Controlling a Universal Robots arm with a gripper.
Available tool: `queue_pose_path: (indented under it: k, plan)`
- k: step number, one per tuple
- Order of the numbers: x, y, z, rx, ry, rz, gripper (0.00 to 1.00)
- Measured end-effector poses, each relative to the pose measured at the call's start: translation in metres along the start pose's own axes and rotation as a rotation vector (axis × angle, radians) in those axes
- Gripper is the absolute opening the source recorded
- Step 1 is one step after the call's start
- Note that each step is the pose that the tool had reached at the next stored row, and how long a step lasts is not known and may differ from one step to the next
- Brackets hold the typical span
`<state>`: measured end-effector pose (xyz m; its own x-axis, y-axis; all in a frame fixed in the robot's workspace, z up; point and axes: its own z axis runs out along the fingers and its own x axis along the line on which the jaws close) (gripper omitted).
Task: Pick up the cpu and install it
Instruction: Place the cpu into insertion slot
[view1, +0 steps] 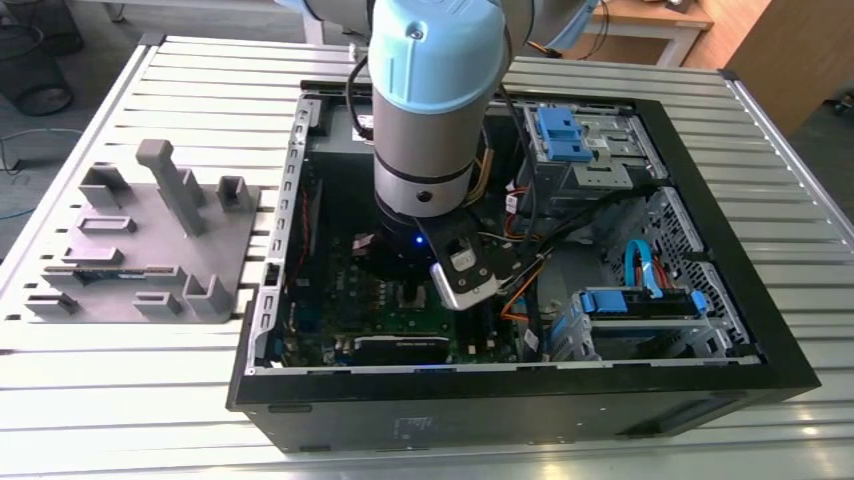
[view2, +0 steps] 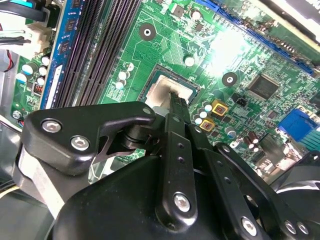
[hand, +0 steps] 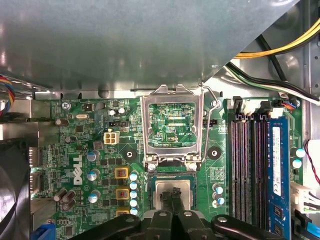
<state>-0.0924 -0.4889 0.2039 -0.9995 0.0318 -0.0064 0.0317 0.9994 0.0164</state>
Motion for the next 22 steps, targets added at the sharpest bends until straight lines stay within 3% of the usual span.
queue_pose_path:
  k: [22]
  plan:
    - [-0.0001,-0.0008,0.0048,0.0003,-0.0002,0.022,0.11]
